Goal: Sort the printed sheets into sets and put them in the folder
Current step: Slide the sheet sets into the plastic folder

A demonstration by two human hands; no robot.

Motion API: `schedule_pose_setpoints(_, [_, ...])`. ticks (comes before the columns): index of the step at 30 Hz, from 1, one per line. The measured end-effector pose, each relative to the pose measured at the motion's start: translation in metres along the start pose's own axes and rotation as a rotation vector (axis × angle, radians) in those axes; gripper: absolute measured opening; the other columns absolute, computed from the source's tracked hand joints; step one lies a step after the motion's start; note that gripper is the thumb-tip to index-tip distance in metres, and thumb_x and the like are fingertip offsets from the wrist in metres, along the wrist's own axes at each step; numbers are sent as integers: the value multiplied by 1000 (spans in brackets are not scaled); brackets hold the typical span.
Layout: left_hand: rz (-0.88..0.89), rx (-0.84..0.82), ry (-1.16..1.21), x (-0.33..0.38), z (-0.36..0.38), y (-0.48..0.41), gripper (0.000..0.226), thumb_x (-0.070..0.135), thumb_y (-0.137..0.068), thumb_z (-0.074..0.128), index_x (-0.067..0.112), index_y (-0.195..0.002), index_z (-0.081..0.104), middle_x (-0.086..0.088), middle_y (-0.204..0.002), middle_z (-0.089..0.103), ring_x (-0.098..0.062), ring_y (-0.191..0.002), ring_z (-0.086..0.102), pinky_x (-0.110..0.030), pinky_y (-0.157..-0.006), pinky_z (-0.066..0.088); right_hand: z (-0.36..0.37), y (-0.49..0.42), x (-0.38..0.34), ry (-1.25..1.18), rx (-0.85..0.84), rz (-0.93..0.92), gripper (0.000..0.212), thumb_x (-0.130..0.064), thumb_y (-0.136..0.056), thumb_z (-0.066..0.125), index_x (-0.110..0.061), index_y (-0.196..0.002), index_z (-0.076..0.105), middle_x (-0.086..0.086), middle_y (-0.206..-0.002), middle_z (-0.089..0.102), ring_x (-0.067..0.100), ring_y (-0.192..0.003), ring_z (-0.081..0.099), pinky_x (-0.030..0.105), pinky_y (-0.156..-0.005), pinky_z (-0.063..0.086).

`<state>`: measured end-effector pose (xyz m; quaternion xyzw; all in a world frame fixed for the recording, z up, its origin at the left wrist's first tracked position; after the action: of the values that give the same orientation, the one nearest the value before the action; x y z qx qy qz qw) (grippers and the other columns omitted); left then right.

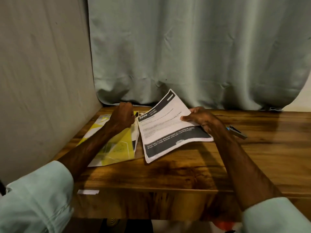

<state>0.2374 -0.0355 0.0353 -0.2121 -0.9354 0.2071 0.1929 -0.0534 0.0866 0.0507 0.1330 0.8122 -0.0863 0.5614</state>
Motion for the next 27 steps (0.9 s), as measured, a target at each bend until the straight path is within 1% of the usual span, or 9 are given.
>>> schedule_pose_setpoints(4, [4,1,-13,3,-7,2,10,14,-85,74,10,-81,66,-15,-80,67,-34,-74,69,-45,-71,60,25,-9,9,-48,-54,22,39,1,-78,82,7,-115,71,21,-110,74,31,-98,71,45,-99,55])
schedule_pose_setpoints(6, [23,2,-32,6,-9,3,18,12,-85,72,14,-73,59,-13,-77,65,-36,-76,68,-47,-71,59,36,-18,9,-51,-59,50,39,-1,-76,85,6,-112,72,18,-106,76,32,-97,73,46,-96,57])
schedule_pose_setpoints(10, [105,-35,-76,15,-8,9,37,5,-85,68,21,-63,42,5,-63,44,-35,-73,64,-46,-71,57,61,-34,5,-43,-27,87,34,-2,-74,87,4,-103,71,16,-98,75,29,-85,73,40,-84,61])
schedule_pose_setpoints(13, [121,-85,-63,17,-6,12,24,3,-84,65,14,-67,52,-8,-69,57,-38,-73,68,-47,-69,58,75,-43,7,1,51,99,44,-7,-72,90,2,-111,69,15,-105,74,30,-92,72,41,-87,60])
schedule_pose_setpoints(16, [111,-93,-88,16,-6,11,24,5,-85,66,14,-67,53,-9,-70,58,-38,-76,69,-47,-69,59,80,-46,8,-7,122,106,42,-8,-76,88,1,-111,66,15,-103,74,28,-83,71,34,-72,59])
schedule_pose_setpoints(19, [149,-68,-127,21,-7,11,44,4,-86,65,24,-60,35,5,-60,36,-39,-81,68,-46,-74,58,95,-34,11,-4,220,72,33,-7,-81,82,-2,-106,62,11,-103,68,29,-89,68,36,-72,59])
schedule_pose_setpoints(22, [172,-70,-150,27,-9,12,48,3,-86,64,24,-60,29,7,-60,30,-40,-85,68,-45,-76,56,127,-17,14,-62,294,-1,12,-7,-85,73,-8,-95,69,11,-106,72,29,-94,70,40,-79,60])
schedule_pose_setpoints(24, [169,-78,-150,30,-9,14,48,-1,-81,64,22,-59,29,3,-58,34,-41,-87,67,-45,-74,55,153,-7,15,-40,288,-32,24,-9,-89,67,-3,-112,70,15,-117,71,30,-101,69,32,-76,52])
schedule_pose_setpoints(27, [147,-85,-160,34,-8,18,51,-3,-78,65,21,-57,26,-21,-79,63,-42,-91,65,-38,-65,45,187,6,9,44,192,-67,30,-10,-96,58,3,-123,61,21,-128,64,38,-115,62,39,-89,51])
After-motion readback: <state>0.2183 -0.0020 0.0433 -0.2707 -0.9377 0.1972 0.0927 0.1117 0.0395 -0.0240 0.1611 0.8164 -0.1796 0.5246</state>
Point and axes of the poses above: each hand's wrist, its own y-axis away from the middle knuckle, its own z-axis out of the palm, x = y × z, the point moved 3 cm from there along -y, towards the middle knuckle
